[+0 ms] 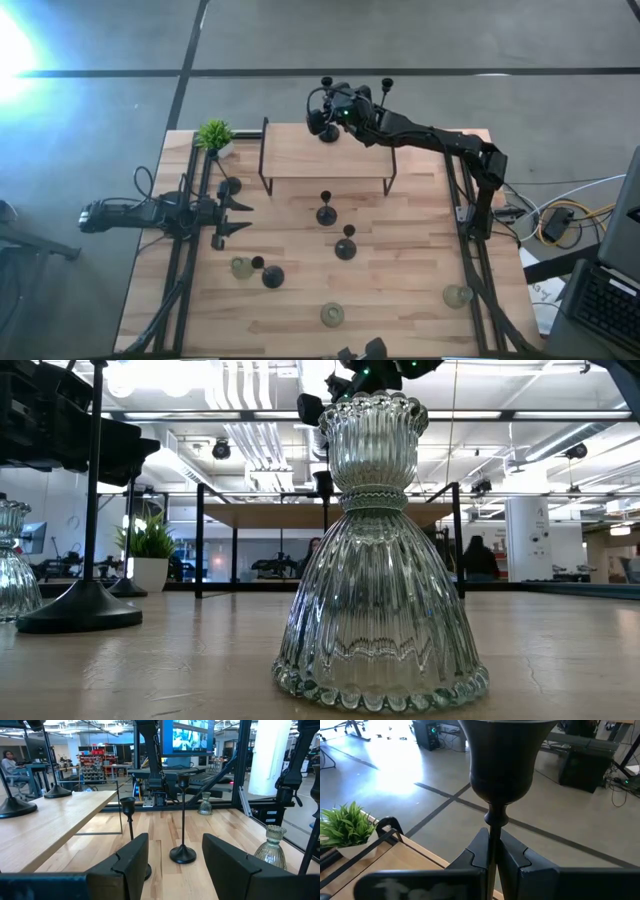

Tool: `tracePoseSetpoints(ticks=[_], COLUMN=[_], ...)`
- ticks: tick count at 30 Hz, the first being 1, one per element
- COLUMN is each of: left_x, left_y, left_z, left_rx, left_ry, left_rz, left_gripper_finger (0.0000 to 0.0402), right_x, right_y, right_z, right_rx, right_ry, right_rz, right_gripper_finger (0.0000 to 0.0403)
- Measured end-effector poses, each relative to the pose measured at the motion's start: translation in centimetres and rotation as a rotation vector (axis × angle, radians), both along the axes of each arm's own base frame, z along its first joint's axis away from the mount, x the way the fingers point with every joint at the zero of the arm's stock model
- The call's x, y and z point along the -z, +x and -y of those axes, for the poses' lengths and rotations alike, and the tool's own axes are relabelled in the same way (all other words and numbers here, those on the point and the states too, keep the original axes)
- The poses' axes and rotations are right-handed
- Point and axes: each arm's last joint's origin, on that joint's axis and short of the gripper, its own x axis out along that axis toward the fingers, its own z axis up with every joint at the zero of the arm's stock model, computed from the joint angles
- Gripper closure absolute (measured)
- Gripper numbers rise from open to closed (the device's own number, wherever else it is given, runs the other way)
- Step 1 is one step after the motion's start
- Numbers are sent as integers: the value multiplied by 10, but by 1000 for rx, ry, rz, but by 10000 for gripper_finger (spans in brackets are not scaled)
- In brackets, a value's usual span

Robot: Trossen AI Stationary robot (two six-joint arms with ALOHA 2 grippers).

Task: Pick & Place candle stick holders
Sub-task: Put the black candle holder on the shelf

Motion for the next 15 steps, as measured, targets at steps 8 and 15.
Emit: tracePoseSetpoints(ticks=[8,15], left_x=[0,0], left_y=[0,0], left_z=[0,0], left_rx=[0,-1], left_ry=[0,0], left_rz=[0,0], left_gripper_finger=[211,211], right_x=[3,4], right_y=[0,-1], right_z=[0,0], right_rx=[10,9], right_ry=[1,1], right_rz=[-2,-9], right_gripper_finger=[392,380])
